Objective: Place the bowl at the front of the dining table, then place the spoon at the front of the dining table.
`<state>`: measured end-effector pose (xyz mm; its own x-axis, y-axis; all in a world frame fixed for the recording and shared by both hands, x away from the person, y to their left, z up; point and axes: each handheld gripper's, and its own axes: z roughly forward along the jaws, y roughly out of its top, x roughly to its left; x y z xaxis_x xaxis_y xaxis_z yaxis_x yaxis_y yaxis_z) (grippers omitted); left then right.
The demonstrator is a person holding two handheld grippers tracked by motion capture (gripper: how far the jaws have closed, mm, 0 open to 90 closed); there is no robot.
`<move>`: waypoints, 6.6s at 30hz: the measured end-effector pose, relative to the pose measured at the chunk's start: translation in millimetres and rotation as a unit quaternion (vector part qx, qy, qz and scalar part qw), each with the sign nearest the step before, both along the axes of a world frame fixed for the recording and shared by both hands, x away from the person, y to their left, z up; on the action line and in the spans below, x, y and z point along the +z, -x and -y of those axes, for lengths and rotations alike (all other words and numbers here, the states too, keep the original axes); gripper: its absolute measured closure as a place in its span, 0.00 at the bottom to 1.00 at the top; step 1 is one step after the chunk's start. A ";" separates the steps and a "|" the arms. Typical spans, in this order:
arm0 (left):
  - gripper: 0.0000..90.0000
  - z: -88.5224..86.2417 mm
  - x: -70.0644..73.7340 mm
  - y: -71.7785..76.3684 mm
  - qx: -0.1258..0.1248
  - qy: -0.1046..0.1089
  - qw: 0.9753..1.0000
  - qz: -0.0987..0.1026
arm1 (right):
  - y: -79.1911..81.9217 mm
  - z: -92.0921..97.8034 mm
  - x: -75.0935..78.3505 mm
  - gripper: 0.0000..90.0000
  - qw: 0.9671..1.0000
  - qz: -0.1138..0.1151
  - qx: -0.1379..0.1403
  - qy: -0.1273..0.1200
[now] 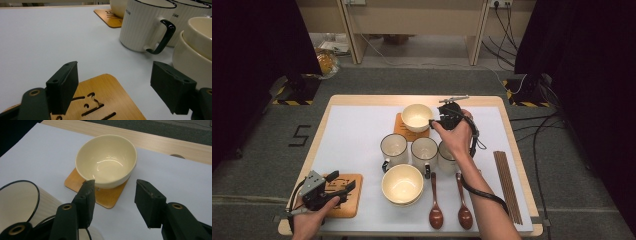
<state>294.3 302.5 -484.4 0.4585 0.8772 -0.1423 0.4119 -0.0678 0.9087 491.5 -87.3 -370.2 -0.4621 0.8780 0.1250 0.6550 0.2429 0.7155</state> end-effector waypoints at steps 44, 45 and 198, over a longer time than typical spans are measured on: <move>0.24 1.5 0.5 0.4 -0.006 0.000 1.000 0.005 | 75.5 32.6 -3.6 0.54 1.000 0.001 0.001 -0.002; 0.24 1.2 0.8 0.5 -0.006 -0.001 1.000 0.006 | 76.6 32.9 -3.4 0.54 1.000 0.002 0.000 -0.003; 0.24 1.6 1.7 4.4 -0.007 -0.004 1.000 0.009 | 175.8 71.6 -93.6 0.65 0.987 -0.146 -0.038 0.060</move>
<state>289.9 300.9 -482.6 0.4728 0.8720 -0.1270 0.3937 -0.0801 0.9157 315.7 -158.9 -463.9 -0.3545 0.9251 0.1362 0.8486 0.2571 0.4624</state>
